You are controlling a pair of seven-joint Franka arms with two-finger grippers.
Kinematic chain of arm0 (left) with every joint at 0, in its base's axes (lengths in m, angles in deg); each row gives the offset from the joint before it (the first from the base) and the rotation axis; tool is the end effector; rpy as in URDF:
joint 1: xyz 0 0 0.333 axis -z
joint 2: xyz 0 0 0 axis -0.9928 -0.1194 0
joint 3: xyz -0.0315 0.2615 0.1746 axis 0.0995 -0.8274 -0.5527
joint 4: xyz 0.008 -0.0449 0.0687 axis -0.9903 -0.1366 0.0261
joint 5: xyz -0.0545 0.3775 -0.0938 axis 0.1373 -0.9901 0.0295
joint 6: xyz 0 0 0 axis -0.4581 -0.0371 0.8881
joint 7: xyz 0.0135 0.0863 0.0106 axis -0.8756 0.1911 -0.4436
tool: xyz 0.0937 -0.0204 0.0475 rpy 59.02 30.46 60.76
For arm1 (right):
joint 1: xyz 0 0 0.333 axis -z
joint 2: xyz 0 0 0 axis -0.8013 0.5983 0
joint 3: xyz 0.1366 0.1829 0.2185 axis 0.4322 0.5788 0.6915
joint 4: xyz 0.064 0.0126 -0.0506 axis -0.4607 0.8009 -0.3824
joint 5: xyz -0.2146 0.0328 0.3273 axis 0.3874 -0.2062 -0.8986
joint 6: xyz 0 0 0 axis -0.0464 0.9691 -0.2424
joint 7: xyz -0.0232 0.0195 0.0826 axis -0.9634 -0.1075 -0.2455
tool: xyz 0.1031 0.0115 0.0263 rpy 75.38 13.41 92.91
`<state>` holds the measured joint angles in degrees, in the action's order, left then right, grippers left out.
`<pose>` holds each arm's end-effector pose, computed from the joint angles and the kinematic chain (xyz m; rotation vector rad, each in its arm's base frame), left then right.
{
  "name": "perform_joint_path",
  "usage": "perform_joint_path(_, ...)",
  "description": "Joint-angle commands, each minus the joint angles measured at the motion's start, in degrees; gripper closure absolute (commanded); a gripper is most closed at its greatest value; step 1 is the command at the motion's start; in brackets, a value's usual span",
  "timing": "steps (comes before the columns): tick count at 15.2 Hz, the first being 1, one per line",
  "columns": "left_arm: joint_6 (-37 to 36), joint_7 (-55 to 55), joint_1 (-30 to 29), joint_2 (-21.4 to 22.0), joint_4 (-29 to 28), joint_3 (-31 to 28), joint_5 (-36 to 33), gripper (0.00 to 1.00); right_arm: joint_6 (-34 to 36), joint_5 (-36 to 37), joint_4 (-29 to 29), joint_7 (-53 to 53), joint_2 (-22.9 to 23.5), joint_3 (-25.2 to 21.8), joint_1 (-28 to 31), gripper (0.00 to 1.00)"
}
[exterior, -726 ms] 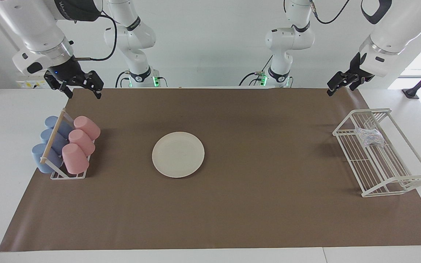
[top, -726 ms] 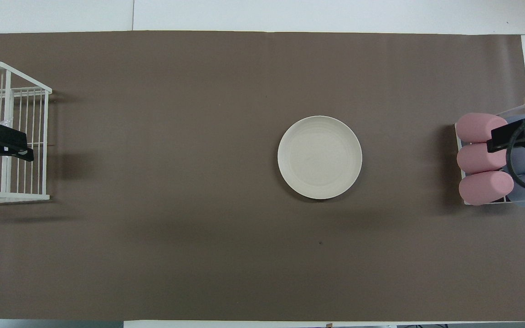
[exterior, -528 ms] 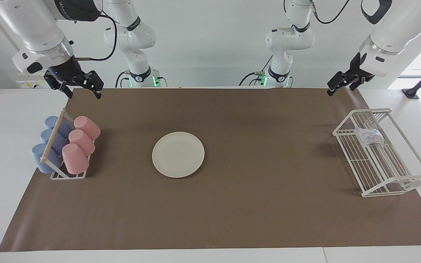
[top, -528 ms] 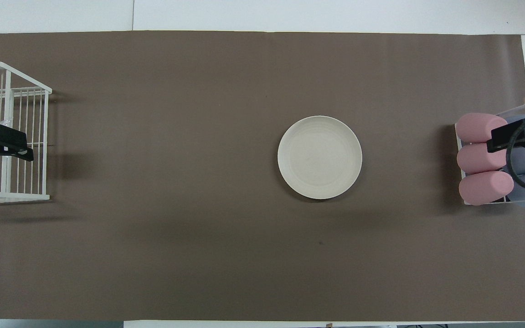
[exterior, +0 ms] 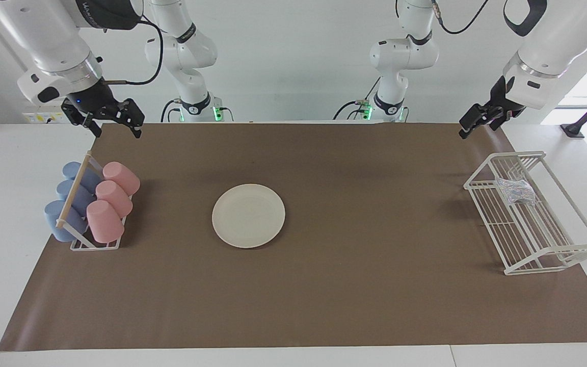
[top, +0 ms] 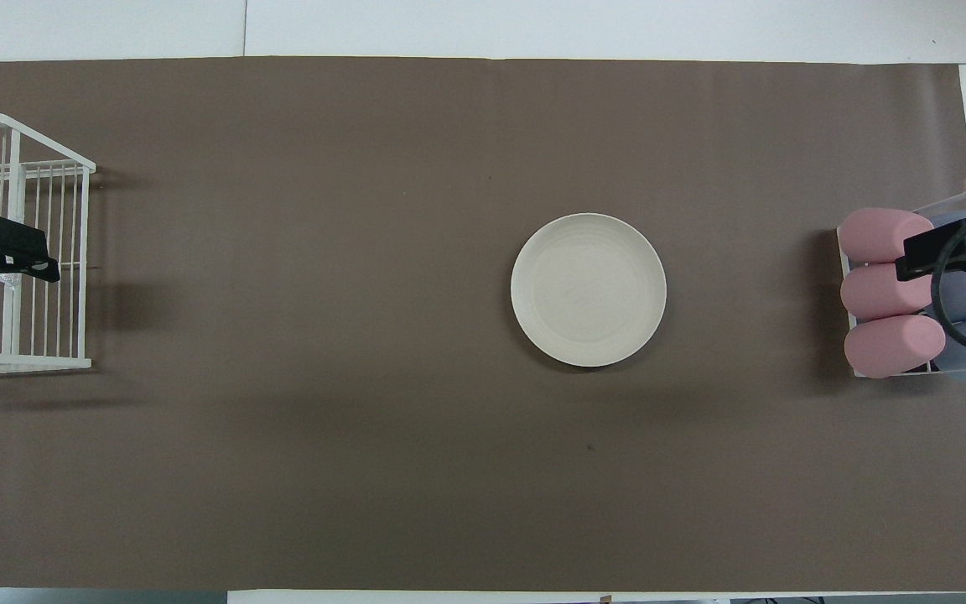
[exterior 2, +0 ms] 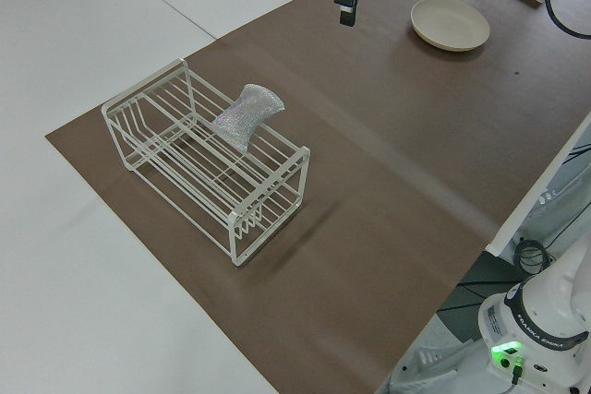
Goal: Wipe plate with sponge
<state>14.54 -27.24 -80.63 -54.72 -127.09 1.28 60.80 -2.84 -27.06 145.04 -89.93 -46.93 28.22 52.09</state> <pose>0.5363 -0.0179 0.6197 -3.1019 -0.3513 0.1167 0.5416 -0.0249 0.6239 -3.1372 0.0863 0.1094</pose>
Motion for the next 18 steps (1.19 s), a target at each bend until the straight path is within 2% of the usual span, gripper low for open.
perform_joint_path(1, 3.1, 1.1, 0.8, 0.4, -3.1, 0.6, -8.4, 0.0, 1.0, 1.0, -1.1, -1.7, 0.6, 0.2, 0.0, 0.0)
perform_joint_path(4, 6.6, 1.3, 2.8, -3.7, -3.8, 0.6, -16.2, 0.0, 1.0, 1.0, -1.1, -1.8, 0.6, 0.2, 0.0, 0.0)
perform_joint_path(8, 10.7, 4.2, 5.7, -12.3, -4.0, 0.6, -29.7, 0.0, 1.0, 1.0, -1.1, -4.7, 0.5, 0.4, -0.4, 0.0)
perform_joint_path(9, 12.1, 4.4, 5.4, -13.1, -4.7, 0.6, -31.1, 0.0, 1.1, 0.8, -1.0, -6.3, 0.3, 0.4, -0.5, 0.0)
perform_joint_path(11, 14.2, 4.3, 5.7, -14.5, -7.0, 0.6, -38.6, 0.0, 1.0, 0.1, -0.8, -9.9, 0.2, 0.5, -0.5, 0.0)
perform_joint_path(12, 14.1, 4.3, 5.8, -16.5, -6.9, 0.6, -41.7, 0.0, 0.8, 0.0, -0.8, -11.8, 0.2, 1.4, -0.5, 0.0)
perform_joint_path(16, 13.6, 4.3, 6.3, -19.9, -7.0, 0.6, -49.4, 0.0, 1.0, 0.0, -0.9, -20.4, 0.1, 5.2, -0.5, 0.0)
perform_joint_path(18, 12.7, 4.3, 7.0, -20.8, -6.8, 0.4, -49.8, 0.0, 0.8, 0.0, -0.8, -24.1, 0.0, 5.4, -0.6, 0.0)
